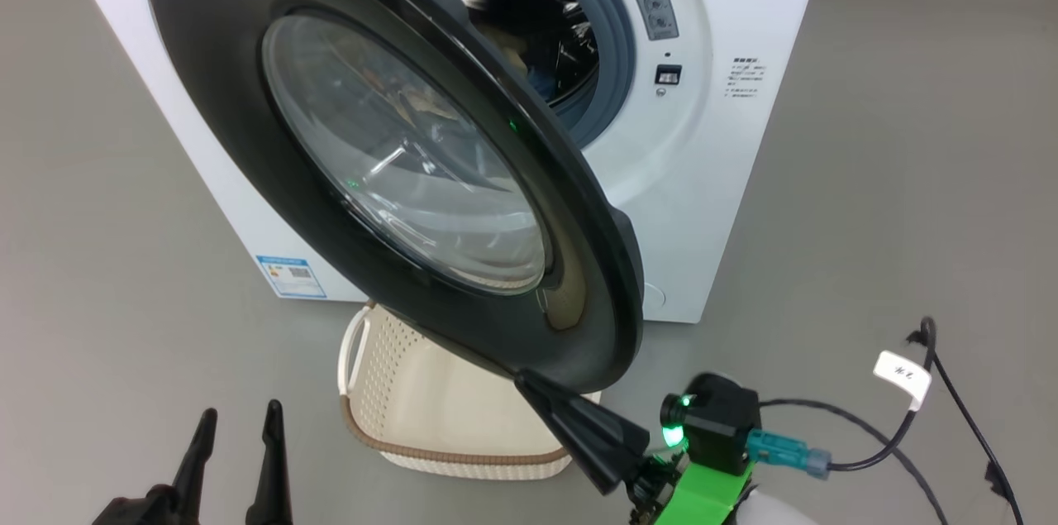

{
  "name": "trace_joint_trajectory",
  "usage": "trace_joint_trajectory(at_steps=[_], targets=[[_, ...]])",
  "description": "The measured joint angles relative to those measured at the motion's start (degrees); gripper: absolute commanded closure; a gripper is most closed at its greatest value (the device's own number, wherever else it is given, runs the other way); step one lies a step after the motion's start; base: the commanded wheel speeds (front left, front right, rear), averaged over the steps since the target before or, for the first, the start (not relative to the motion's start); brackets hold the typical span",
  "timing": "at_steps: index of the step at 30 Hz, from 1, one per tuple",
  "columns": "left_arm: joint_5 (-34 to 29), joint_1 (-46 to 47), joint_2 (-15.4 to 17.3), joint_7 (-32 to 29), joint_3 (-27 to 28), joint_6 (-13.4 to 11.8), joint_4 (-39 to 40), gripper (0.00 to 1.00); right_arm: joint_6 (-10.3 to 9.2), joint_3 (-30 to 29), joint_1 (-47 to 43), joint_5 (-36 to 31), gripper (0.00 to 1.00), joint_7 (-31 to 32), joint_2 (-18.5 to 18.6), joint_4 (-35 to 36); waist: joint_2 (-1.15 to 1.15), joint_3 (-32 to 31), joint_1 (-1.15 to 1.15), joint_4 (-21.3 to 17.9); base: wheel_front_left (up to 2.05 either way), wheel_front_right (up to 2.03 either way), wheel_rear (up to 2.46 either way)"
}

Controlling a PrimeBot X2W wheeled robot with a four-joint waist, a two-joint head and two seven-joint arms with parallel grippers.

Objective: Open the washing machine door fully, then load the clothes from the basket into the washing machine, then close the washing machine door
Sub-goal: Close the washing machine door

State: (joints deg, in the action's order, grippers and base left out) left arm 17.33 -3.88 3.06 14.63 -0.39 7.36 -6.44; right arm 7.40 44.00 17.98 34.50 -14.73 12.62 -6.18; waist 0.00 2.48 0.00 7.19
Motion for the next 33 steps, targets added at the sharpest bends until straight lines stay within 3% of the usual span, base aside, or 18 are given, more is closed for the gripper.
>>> trace_joint_trajectory(at_steps=[12,33], targets=[[0.01,0.08,-0.34,0.00,-0.09,0.00,-0.04,0.00,0.01,0.66,-0.23,0.55,1.00,0.00,-0.05,-7.98,0.00,2.13,0.00,0.13,0.00,0.00,0.00],[0.02,1.85,-0.51,0.00,-1.10,0.01,0.05,0.00,0.01,-8.95,4.39,-0.23,1.00,0.00,-1.53,-11.22,0.00,5.20,0.00,-0.25,0.00,0.00,0.00]])
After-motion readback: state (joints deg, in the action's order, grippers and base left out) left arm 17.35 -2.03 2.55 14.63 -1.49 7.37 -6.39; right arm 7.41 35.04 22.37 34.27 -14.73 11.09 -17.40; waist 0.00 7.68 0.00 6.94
